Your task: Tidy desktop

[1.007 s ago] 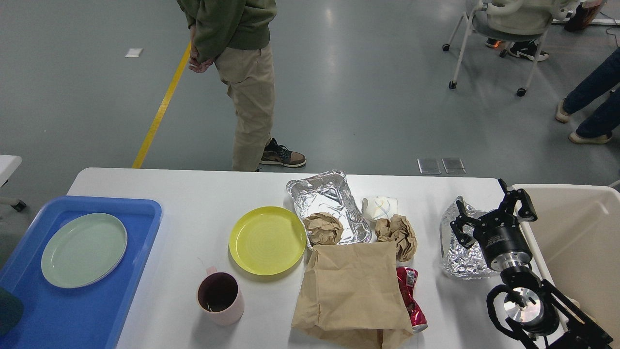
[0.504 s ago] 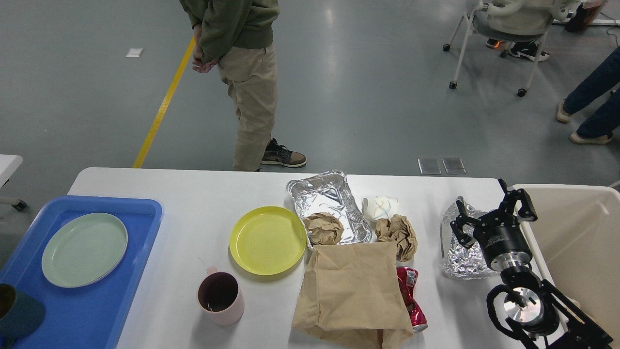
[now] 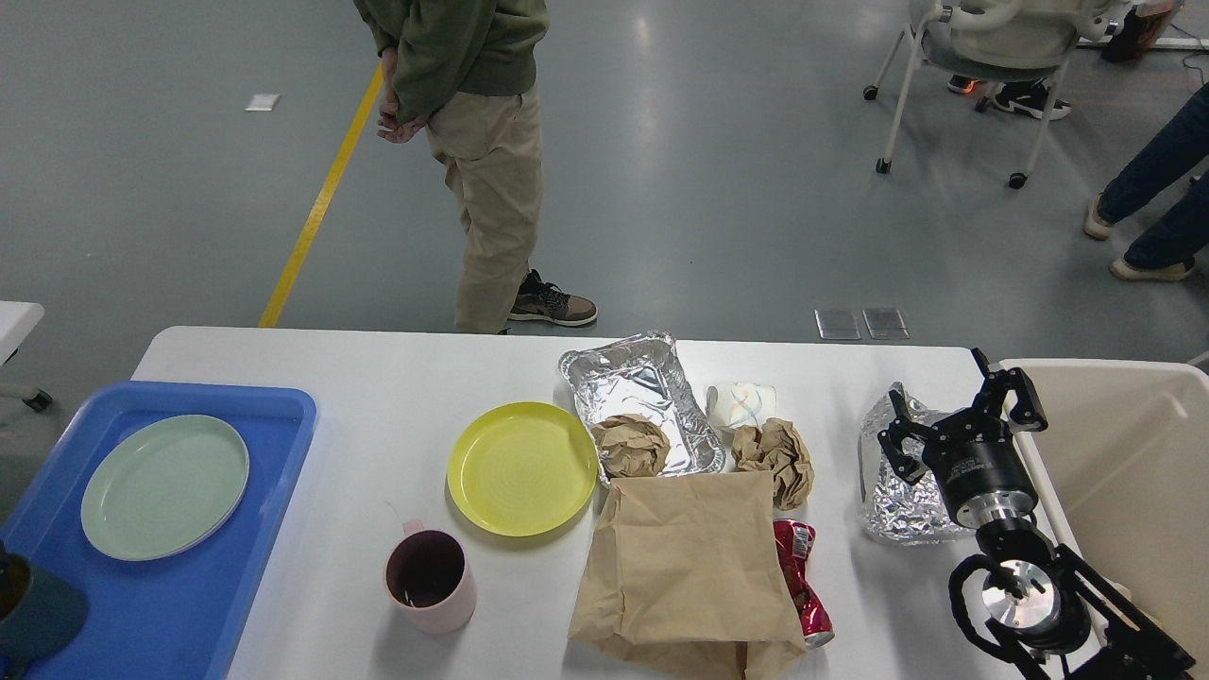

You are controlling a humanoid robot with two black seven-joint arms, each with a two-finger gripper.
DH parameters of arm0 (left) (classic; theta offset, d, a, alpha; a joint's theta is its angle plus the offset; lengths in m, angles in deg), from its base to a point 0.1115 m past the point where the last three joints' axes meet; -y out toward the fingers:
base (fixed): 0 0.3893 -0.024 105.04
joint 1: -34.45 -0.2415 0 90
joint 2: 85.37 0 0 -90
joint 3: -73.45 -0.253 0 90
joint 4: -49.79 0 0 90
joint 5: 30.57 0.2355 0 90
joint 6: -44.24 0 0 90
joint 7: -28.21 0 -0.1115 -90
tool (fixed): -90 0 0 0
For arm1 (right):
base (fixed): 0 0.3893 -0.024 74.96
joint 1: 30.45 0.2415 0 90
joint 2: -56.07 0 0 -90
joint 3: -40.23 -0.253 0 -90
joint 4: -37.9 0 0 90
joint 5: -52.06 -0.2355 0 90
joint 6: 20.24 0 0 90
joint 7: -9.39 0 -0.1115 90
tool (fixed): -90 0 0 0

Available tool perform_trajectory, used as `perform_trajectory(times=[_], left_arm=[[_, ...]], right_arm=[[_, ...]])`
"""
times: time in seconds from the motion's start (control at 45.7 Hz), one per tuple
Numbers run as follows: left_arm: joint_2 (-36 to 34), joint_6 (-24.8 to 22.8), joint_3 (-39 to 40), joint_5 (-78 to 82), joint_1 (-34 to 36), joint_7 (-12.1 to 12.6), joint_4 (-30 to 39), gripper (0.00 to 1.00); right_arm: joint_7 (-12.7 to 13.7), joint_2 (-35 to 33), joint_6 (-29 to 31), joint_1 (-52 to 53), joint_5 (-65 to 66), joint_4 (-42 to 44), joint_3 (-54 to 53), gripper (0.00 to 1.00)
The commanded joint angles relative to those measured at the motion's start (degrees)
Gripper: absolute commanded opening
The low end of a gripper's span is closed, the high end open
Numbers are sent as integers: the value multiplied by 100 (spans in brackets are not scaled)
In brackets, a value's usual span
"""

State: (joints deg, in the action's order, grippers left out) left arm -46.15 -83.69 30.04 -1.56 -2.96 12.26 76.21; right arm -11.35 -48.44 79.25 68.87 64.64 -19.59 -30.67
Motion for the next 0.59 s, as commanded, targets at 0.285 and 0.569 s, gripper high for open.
perform_trajectory(times=[0.285,0.569], left_arm=[[-581,-22,-333,-9,734,-13,890,94],[-556,-22,-3417,-641,4082,-31,2770,95]], right_arm=[[0,0,0,0,0,0,-3,100],[0,0,0,0,0,0,-3,100]])
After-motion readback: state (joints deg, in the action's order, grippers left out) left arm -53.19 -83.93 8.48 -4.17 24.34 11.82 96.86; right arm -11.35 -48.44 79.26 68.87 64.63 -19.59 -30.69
